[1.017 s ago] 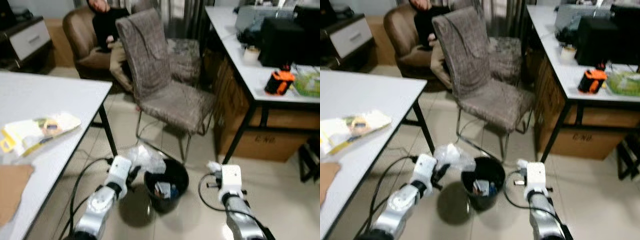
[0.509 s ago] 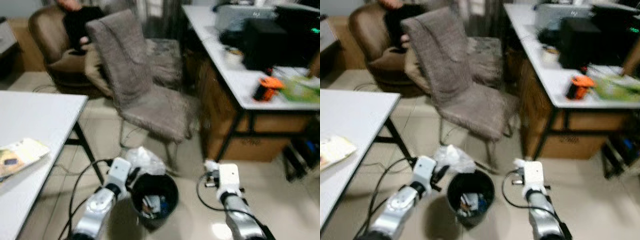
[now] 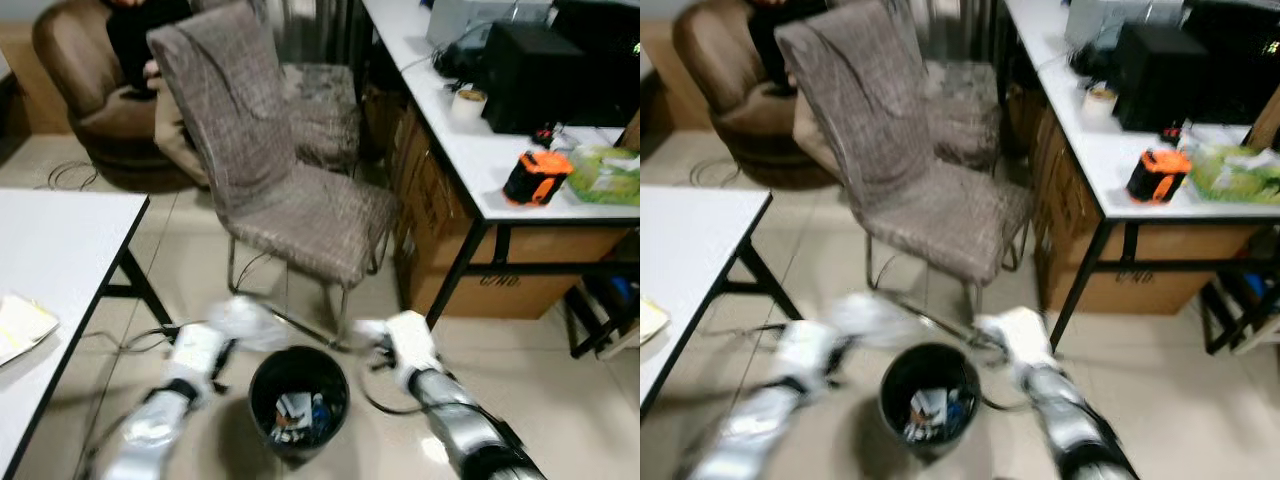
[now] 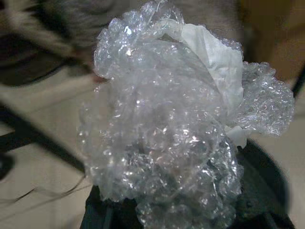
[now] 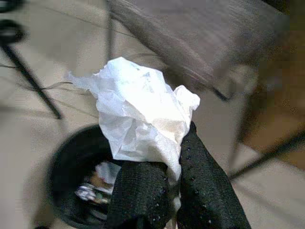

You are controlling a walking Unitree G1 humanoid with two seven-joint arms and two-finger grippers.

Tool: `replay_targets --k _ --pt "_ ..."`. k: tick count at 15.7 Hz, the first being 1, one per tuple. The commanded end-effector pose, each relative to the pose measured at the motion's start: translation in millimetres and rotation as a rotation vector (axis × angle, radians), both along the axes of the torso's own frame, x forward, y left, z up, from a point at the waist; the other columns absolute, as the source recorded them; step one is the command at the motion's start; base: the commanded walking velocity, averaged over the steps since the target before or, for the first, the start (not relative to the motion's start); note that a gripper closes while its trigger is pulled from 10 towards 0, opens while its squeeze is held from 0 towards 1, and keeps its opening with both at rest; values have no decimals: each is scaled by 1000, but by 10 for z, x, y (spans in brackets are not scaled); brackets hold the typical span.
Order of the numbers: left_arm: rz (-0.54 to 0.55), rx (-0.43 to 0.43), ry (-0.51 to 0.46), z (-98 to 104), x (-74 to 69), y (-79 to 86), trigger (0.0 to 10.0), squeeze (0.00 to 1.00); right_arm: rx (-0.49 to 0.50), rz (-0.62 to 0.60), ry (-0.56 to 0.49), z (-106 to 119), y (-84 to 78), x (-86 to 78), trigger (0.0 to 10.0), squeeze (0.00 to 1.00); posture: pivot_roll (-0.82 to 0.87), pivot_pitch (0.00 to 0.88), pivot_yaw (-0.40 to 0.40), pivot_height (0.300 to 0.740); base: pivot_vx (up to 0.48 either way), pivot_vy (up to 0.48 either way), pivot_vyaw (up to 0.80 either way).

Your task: Picking trash to rubbish bin

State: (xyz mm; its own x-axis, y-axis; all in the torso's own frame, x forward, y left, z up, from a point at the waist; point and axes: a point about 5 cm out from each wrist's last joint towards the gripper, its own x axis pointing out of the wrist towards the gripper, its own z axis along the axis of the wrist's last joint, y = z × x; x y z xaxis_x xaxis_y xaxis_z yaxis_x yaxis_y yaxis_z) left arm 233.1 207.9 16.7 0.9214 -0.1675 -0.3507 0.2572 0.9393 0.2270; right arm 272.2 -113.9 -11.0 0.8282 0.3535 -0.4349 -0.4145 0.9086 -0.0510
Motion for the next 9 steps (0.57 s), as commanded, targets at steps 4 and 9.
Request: replay_targets --k 4,9 --pt "-13 54 -64 387 -45 164 10000 0 -32 90 5 228 137 316 10000 0 57 154 -4 740 0 0 0" --pt "-16 68 -55 584 -59 147 10000 0 46 137 -61 623 203 653 10000 1000 74 168 -9 740 0 0 0"
